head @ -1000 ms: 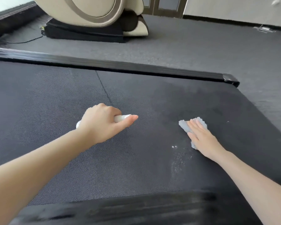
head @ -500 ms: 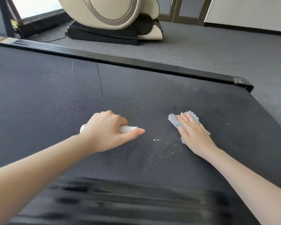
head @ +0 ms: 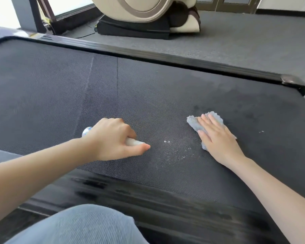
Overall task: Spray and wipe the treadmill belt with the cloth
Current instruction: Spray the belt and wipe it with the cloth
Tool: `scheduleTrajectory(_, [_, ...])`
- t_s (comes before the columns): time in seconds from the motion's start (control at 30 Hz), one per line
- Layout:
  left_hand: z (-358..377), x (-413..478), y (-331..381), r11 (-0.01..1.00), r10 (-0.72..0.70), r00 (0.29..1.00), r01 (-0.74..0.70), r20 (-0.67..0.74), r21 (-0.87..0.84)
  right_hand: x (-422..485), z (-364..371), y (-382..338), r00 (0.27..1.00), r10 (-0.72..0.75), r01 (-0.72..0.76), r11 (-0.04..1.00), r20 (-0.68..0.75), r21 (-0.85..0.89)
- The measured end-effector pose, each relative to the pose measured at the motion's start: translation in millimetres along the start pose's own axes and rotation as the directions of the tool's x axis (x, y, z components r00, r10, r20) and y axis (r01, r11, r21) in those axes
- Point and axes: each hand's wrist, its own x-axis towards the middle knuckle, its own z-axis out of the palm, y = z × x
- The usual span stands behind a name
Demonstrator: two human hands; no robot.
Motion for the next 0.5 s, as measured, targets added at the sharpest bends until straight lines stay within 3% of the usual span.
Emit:
scheduleTrajectory(0.17, [15.8,-1.5,-1.8,1.000,-0.028,0.989,0.029,-0.143,0.004,0.5,2.9,1.1,1.000,0.004,-0.004,1.000,-0.008,0.000])
scheduleTrajectory(0.5, [8.3,26.5,-13.4,0.974,-0.206,0.943,0.173,-0.263,-0.145,-1.2,0.6,-1.8,0.999,0.030,-0.030,1.000,0.019,0.007])
